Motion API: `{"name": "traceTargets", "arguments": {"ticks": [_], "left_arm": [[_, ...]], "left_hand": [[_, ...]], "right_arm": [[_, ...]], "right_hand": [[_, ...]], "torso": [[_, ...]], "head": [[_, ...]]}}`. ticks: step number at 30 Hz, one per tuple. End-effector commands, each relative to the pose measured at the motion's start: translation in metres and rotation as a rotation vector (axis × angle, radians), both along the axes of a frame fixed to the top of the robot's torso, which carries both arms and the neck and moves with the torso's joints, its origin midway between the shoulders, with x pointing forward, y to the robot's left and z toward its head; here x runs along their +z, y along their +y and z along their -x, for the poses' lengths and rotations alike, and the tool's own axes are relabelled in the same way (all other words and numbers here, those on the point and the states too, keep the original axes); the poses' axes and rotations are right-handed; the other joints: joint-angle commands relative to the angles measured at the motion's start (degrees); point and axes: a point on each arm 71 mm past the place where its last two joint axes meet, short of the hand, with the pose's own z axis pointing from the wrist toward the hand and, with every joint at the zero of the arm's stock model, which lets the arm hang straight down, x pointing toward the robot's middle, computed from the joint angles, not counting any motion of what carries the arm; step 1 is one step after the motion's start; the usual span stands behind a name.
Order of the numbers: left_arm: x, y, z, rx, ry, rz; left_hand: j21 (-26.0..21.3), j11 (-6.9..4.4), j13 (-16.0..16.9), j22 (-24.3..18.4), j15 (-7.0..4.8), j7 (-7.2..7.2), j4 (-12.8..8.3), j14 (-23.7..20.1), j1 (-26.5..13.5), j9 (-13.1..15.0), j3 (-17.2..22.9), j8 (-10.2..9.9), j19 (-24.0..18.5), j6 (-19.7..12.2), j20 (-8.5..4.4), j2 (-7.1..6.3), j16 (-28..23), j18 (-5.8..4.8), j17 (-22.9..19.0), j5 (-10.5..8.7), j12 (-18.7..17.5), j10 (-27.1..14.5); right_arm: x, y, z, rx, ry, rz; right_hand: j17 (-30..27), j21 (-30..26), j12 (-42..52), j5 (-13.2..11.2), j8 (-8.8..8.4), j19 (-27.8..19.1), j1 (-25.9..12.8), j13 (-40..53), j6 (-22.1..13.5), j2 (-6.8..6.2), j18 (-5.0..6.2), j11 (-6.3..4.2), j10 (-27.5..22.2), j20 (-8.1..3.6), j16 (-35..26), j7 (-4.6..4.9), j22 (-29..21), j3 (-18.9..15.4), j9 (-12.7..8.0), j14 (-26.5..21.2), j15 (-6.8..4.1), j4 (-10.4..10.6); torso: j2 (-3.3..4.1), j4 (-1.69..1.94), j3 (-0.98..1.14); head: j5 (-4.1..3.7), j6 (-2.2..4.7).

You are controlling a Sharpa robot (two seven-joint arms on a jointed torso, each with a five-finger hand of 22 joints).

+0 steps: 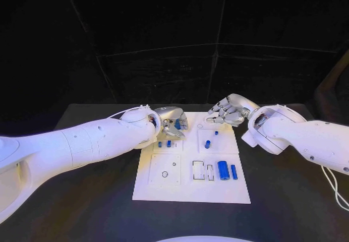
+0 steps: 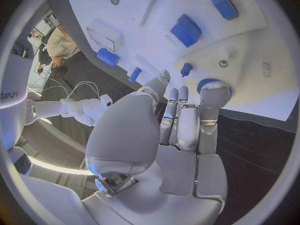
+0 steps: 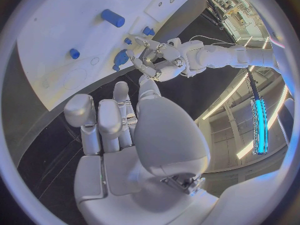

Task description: Assemble the parts on the task board

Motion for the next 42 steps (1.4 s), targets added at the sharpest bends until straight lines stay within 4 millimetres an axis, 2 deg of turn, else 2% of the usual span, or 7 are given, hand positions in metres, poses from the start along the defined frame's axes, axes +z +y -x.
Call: {"name": "traceTargets", "arguments": {"ticks": [1,6,7,12,31,42], "left_arm": [[-0.004,-0.001,-0.002,-0.017,-0.002,-0.082],[-0.007,-0.002,-0.005,-0.005,0.008,-0.113],[-0.007,-0.002,-0.005,-0.002,0.010,-0.120],[-0.009,-0.002,-0.007,0.012,0.018,-0.143],[-0.012,-0.005,-0.008,0.013,0.034,-0.161],[-0.014,-0.009,-0.007,0.001,0.043,-0.163]], "left_hand": [[0.8,-0.09,-0.4,0.8,-0.28,0.05,-0.3,2.1,0.0,-0.3,0.4,-0.4,0.7,0.7,0.02,-0.13,0.1,-0.50,-0.3,0.07,-0.4,0.6],[2.1,-0.13,-1.0,2.0,-0.33,-0.03,-0.5,2.1,0.0,-0.6,0.7,-0.6,1.3,1.3,-0.05,0.02,-0.3,-0.72,-1.1,0.07,-0.6,0.9],[2.1,-0.13,-1.0,2.0,-0.33,-0.03,-0.5,2.1,0.0,-0.6,0.7,-0.6,1.3,1.3,-0.05,0.02,-0.3,-0.72,-1.1,0.07,-0.6,0.9],[2.8,-0.16,-1.7,2.7,-0.37,-0.09,-0.7,2.1,0.1,-1.1,1.3,-0.9,1.6,1.9,-0.11,0.38,-0.3,-0.85,-1.4,0.08,-0.9,1.4],[4.7,-0.50,-4.0,4.8,-0.60,-0.38,-1.2,2.2,-0.1,-2.4,4.4,-1.8,2.1,3.9,-0.28,1.44,0.1,-1.18,-2.0,0.07,-1.8,4.3],[6.1,-0.79,-5.6,6.3,-0.89,-0.51,-1.4,2.1,-1.1,-3.5,5.7,-3.3,2.3,4.0,-0.55,0.62,-0.1,-1.44,-3.0,0.03,-3.0,6.2]], "right_arm": [[0.002,0.002,0.000,0.008,-0.007,-0.006],[0.002,0.002,0.000,0.009,-0.007,-0.006],[0.002,0.002,0.000,0.009,-0.007,-0.006],[0.002,0.002,0.000,0.009,-0.007,-0.006],[0.001,0.004,0.000,0.012,-0.006,-0.006],[0.001,0.005,0.000,0.013,-0.005,-0.006]], "right_hand": [[0.0,-0.2,-0.2,0.3,0.36,-0.4,-0.5,-0.1,-0.4,0.08,0.67,-0.02,-0.3,0.05,-0.2,0.12,-0.1,-0.1,0.0,0.1,-0.23,0.2],[0.0,-0.2,-0.2,0.3,0.36,-0.4,-0.5,-0.1,-0.4,0.08,0.67,-0.02,-0.3,0.05,-0.2,0.12,-0.1,-0.1,0.0,0.1,-0.23,0.2],[0.0,-0.2,-0.2,0.3,0.36,-0.4,-0.5,-0.1,-0.4,0.08,0.67,-0.02,-0.3,0.05,-0.2,0.12,-0.1,-0.1,0.0,0.1,-0.23,0.2],[0.0,-0.2,-0.2,0.3,0.36,-0.4,-0.5,-0.1,-0.4,0.08,0.67,-0.02,-0.3,0.05,-0.2,0.12,-0.1,-0.1,0.0,0.1,-0.23,0.2],[0.0,-0.2,-0.2,0.3,0.36,-0.4,-0.5,-0.1,-0.4,0.08,0.67,-0.02,-0.3,0.05,-0.2,0.12,-0.1,-0.1,0.0,0.1,-0.23,0.2],[0.1,-0.2,0.2,0.4,0.40,-0.4,-0.4,0.2,-0.5,0.16,0.66,-0.02,-0.2,0.06,-0.1,0.11,0.0,-0.1,0.0,0.2,-0.23,0.2]], "torso": [[0.02,-0.06,-0.05],[-0.01,-0.10,0.02],[-0.04,0.03,-0.01],[-0.06,0.12,-0.01],[-0.03,0.06,-0.01],[-0.04,0.11,-0.01]], "head": [[-0.09,0.04],[-0.12,-0.04],[-0.21,-0.08],[-0.27,-0.13],[-0.38,-0.35],[-0.44,-0.47]]}}
